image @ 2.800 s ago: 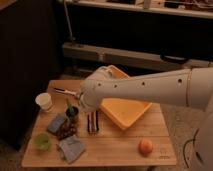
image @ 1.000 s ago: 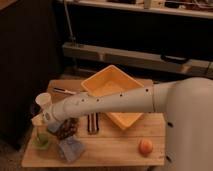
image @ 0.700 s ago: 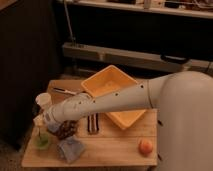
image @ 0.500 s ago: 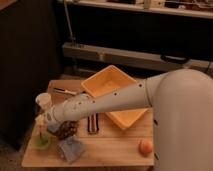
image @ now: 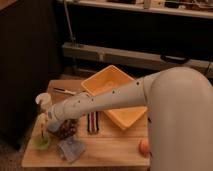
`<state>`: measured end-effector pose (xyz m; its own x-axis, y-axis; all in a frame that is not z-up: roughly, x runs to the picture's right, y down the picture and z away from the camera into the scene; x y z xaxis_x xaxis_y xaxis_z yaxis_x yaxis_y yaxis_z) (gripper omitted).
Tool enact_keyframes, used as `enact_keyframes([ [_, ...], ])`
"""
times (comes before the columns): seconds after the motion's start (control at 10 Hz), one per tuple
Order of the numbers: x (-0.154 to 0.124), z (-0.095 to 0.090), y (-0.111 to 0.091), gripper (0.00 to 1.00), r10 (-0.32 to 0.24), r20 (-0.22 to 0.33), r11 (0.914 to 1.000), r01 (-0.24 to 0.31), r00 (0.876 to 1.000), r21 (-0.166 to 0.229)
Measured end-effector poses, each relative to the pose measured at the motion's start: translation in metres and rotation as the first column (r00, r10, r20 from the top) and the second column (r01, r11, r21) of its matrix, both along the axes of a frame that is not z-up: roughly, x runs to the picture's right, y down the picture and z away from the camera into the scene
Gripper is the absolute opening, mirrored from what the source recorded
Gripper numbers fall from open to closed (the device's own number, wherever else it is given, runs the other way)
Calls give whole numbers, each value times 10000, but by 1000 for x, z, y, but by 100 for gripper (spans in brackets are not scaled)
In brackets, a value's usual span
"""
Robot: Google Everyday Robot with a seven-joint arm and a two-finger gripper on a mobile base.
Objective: Place fork in plastic cup
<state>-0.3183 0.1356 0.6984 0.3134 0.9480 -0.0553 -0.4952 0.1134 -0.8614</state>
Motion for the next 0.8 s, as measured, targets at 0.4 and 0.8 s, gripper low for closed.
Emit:
enact_keyframes([
  [0.4, -4, 2, 0, 0, -143, -68, 9998, 142, 9999, -125],
  [0.8, -6, 2, 2, 0, -53, -46, 9999, 53, 10000, -149],
])
